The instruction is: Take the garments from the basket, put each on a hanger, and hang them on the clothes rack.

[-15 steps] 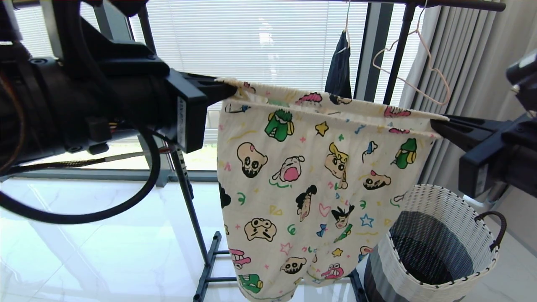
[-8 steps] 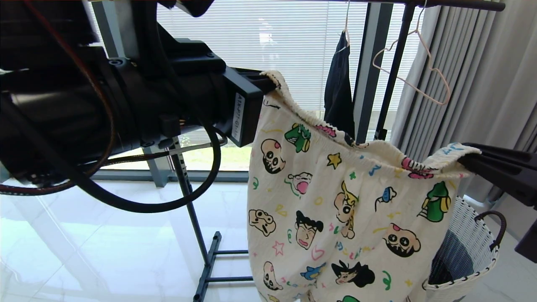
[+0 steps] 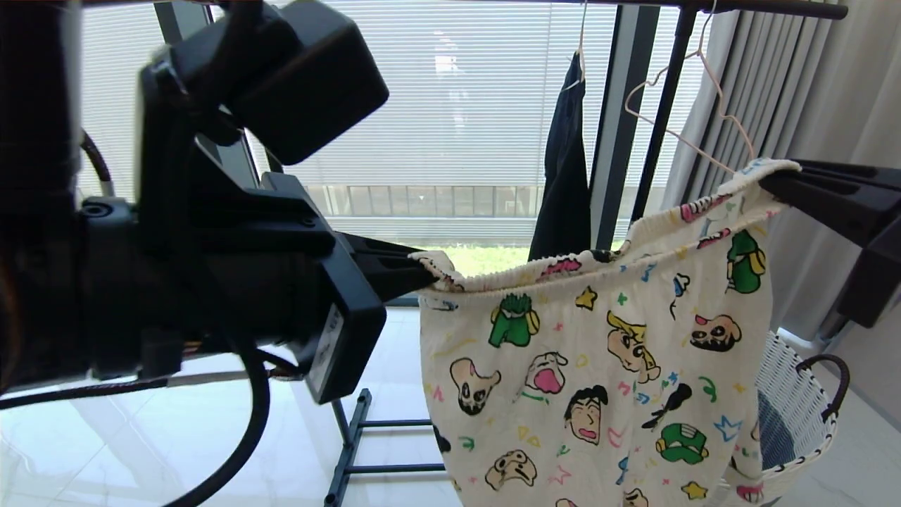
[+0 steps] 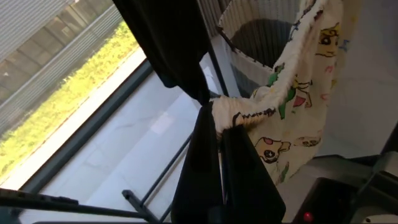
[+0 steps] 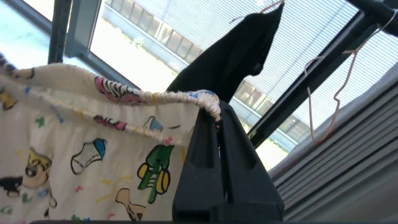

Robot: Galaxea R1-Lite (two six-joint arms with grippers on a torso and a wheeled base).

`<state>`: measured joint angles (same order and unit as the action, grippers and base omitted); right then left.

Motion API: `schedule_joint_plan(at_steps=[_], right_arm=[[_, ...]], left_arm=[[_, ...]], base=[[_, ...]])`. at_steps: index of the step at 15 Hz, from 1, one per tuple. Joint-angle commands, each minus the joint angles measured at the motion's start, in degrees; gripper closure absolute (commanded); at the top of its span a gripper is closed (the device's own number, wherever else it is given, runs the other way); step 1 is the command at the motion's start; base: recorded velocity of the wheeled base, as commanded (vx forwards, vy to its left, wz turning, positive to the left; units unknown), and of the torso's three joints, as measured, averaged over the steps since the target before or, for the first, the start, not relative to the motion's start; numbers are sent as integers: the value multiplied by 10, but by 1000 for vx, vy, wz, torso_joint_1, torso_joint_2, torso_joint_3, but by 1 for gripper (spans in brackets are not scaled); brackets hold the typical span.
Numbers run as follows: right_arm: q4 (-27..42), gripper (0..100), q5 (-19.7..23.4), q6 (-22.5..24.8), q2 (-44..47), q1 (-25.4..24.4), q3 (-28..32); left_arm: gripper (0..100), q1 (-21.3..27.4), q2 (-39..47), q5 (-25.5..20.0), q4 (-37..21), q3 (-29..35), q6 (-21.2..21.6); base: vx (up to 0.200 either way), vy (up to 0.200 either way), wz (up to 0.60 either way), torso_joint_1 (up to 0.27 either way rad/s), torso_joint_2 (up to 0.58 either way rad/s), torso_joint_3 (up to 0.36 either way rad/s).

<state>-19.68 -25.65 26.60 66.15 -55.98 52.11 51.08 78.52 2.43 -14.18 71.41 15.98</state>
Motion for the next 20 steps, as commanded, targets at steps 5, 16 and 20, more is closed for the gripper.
schedule_joint_plan(at_steps=[5, 16, 20], right_arm=[[-29, 100, 11, 0, 112, 15, 98], [21, 0, 12, 2, 37, -14, 21], [27, 0, 14, 4, 18, -16, -16]], left_arm=[[100, 65, -27, 14, -9, -21, -58], [100, -59, 55, 99, 154, -9, 2], [100, -62, 54, 119, 154, -22, 2]], base=[[0, 0, 0, 0, 0, 0], [0, 0, 0, 0, 0, 0], [0, 0, 0, 0, 0, 0]])
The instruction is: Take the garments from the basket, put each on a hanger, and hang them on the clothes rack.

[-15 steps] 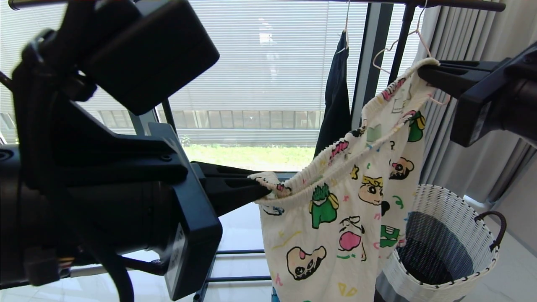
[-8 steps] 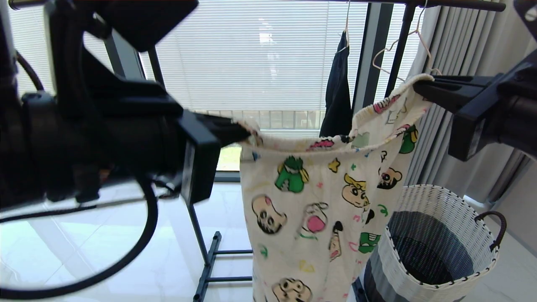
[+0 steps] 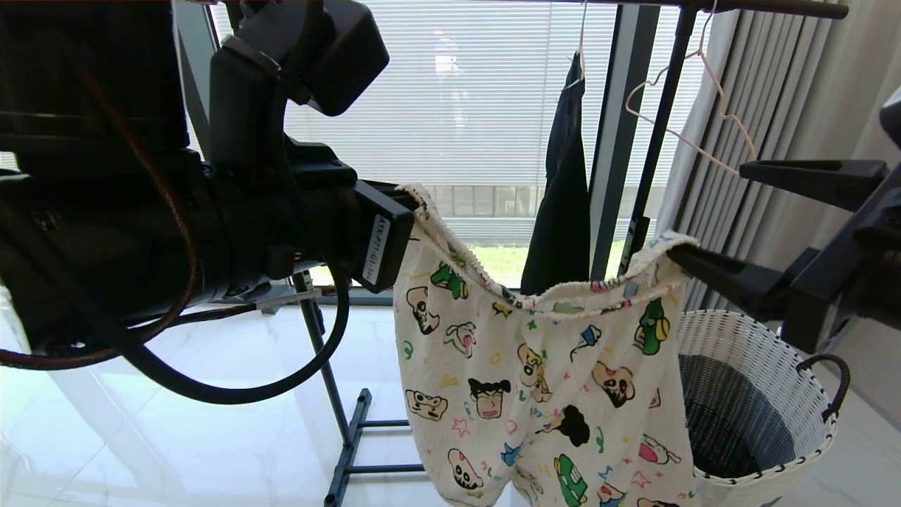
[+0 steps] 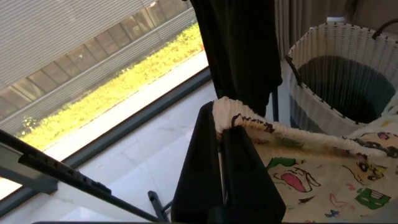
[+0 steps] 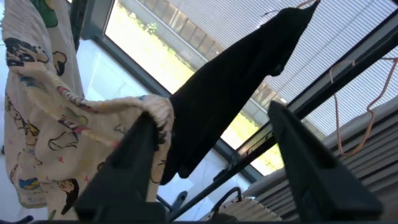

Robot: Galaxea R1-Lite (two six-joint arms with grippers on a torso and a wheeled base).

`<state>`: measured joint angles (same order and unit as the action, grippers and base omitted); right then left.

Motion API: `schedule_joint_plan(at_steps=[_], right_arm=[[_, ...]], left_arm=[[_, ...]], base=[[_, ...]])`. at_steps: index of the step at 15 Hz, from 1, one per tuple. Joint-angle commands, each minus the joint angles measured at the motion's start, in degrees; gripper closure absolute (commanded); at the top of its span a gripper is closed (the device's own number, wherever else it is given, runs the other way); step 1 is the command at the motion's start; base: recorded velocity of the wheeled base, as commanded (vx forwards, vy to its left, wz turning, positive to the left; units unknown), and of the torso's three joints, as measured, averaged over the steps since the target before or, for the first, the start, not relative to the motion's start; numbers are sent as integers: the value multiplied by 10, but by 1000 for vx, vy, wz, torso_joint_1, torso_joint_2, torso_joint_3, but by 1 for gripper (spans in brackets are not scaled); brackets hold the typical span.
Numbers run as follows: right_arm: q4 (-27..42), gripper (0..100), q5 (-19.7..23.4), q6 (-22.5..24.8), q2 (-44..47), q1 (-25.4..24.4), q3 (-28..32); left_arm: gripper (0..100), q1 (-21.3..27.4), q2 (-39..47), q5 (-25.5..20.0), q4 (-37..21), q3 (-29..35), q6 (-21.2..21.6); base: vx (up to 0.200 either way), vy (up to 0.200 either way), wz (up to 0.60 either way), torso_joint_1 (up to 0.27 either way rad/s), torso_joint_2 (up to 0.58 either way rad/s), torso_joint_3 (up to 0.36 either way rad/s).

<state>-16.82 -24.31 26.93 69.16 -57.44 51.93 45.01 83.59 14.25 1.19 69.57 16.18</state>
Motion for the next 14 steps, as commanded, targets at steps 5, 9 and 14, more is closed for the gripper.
schedule_joint_plan(at_steps=[5, 9, 14], right_arm=[[11, 0, 1, -3, -81, -3, -51], [20, 0, -6, -3, -126, 108, -100], [19, 0, 59, -1, -139, 477, -175]], left_arm=[[100, -24, 10, 49, 1, -29, -1], [100, -45, -4, 54, 2, -50, -1], [100, -195, -162, 53, 1, -214, -1]], base=[[0, 0, 0, 0, 0, 0], [0, 0, 0, 0, 0, 0], [0, 0, 0, 0, 0, 0]])
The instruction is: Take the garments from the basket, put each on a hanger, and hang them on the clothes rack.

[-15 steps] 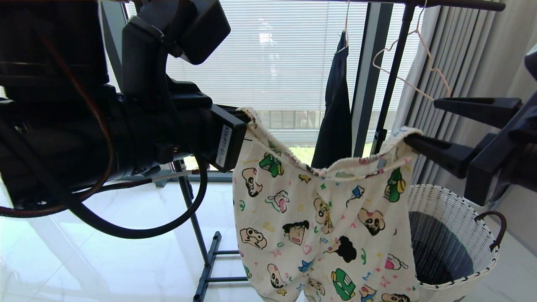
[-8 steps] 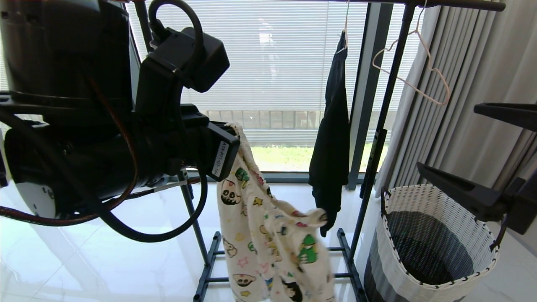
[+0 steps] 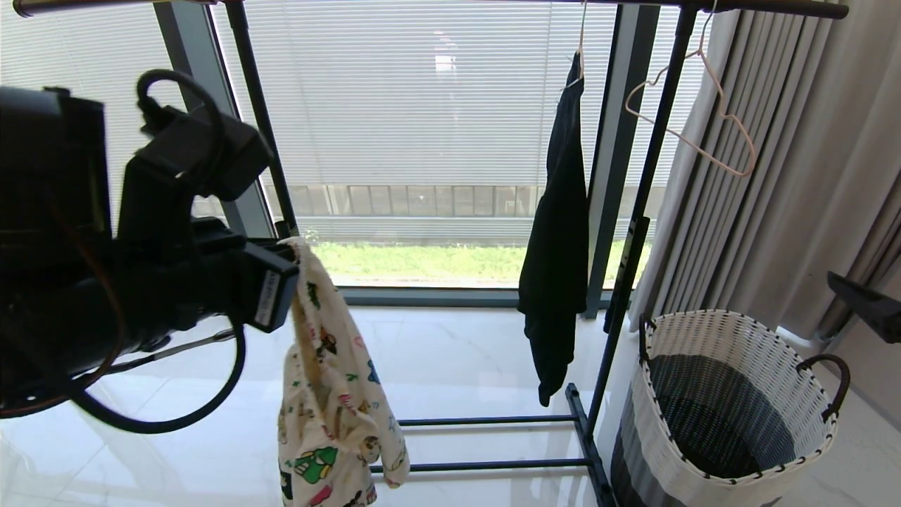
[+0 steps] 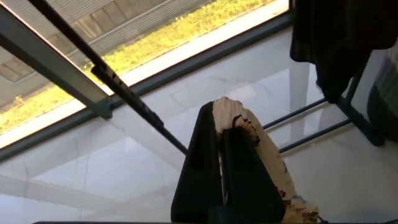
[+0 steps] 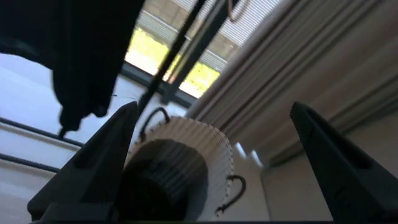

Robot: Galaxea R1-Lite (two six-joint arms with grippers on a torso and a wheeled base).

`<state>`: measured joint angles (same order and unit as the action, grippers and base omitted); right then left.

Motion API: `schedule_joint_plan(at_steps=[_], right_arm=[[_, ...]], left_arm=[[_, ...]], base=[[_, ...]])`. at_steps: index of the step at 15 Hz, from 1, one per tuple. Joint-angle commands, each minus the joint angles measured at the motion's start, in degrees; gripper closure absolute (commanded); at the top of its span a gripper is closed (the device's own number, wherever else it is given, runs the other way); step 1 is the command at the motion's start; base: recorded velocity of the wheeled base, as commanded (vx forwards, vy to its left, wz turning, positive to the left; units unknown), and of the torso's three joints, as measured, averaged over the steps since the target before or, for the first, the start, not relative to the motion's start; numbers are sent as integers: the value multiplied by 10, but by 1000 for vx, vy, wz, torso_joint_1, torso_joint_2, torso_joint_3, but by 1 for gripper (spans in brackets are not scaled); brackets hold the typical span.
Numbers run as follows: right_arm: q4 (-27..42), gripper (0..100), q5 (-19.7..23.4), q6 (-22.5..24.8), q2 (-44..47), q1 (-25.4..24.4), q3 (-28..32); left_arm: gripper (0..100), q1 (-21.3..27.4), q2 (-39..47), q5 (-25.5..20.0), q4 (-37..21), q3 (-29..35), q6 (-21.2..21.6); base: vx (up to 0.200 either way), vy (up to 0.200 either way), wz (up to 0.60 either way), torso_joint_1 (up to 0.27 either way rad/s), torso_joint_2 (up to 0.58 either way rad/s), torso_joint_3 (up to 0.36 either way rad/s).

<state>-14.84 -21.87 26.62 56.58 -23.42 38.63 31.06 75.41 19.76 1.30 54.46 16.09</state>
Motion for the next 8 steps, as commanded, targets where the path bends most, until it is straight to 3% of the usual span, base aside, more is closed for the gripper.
schedule_joint_plan(at_steps=[1, 4, 7, 8], right_arm=[[-3, 0, 37, 1, -16, 138, -58], [-3, 0, 41, -13, -20, 138, -77], [-2, 0, 46, -143, 13, 130, -44], [-2, 0, 46, -163, 23, 130, -34]], left_arm=[[100, -79, -113, -2, 0, -97, 0], [100, -127, -156, -2, 0, -131, -4], [100, -157, -164, -3, 0, -132, -4], [100, -157, -164, -3, 0, -133, -4]], base=[[0, 0, 0, 0, 0, 0], [0, 0, 0, 0, 0, 0], [0, 0, 0, 0, 0, 0], [0, 0, 0, 0, 0, 0]])
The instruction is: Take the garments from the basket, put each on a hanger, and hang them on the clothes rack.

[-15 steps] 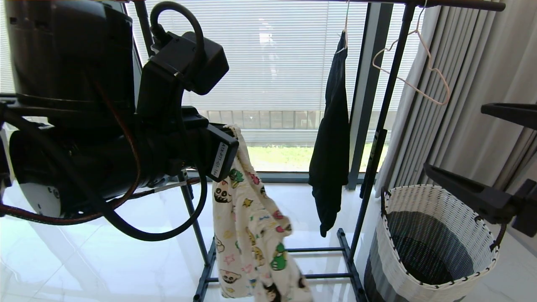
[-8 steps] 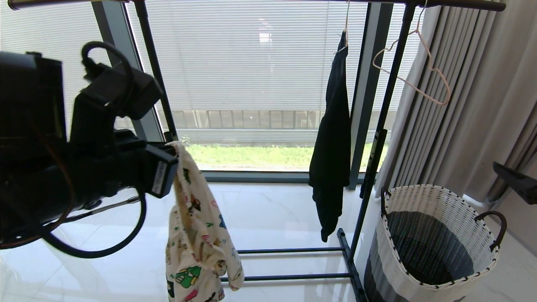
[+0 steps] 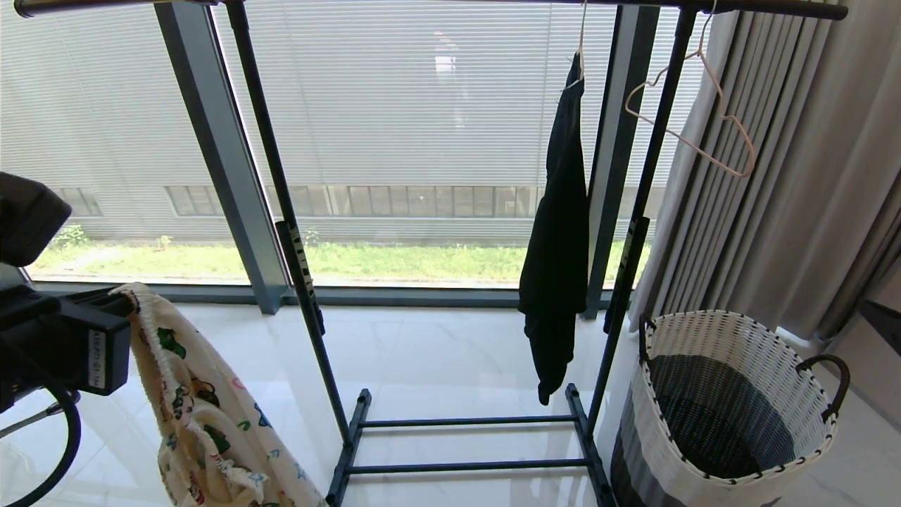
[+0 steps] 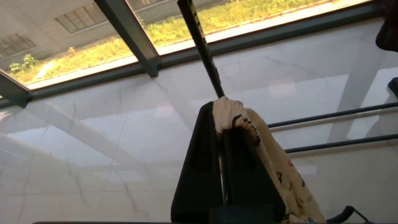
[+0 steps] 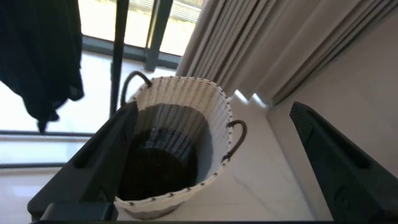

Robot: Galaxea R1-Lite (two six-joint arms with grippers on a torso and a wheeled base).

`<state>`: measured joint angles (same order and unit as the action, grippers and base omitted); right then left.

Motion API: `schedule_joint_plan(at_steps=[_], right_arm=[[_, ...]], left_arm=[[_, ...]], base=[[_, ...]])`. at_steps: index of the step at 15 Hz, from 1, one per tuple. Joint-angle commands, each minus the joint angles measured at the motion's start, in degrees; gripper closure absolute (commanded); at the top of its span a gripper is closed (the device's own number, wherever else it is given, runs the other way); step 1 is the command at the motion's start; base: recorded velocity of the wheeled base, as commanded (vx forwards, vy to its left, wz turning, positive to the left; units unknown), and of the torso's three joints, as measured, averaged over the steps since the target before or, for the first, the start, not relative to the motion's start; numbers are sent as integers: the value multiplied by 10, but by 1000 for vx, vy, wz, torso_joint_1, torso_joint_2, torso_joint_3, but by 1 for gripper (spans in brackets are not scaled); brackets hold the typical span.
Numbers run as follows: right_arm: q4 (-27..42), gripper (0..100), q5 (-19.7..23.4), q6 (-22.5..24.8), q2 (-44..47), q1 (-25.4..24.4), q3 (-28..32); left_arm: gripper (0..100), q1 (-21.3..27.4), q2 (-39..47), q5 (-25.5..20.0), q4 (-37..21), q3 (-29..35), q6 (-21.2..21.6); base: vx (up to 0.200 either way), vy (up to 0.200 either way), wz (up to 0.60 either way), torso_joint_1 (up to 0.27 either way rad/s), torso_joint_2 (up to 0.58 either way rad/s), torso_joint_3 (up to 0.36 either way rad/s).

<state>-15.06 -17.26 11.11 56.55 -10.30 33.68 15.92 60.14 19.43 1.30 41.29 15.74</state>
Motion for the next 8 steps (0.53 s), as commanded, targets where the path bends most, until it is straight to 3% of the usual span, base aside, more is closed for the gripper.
schedule_joint_plan(at_steps=[1, 5, 8], right_arm=[[1, 0, -1, -26, 38, -2, 24], [-2, 0, 0, -50, 61, -19, 22], [-2, 0, 1, -53, 62, -20, 29]], left_arm=[[100, -5, -12, 0, 0, -2, 0], [100, -5, -17, 1, -2, -2, 2], [100, -5, -16, 2, -2, -6, 2]], base=[[0, 0, 0, 0, 0, 0], [0, 0, 0, 7, -14, -7], [0, 0, 0, 84, -243, -221]])
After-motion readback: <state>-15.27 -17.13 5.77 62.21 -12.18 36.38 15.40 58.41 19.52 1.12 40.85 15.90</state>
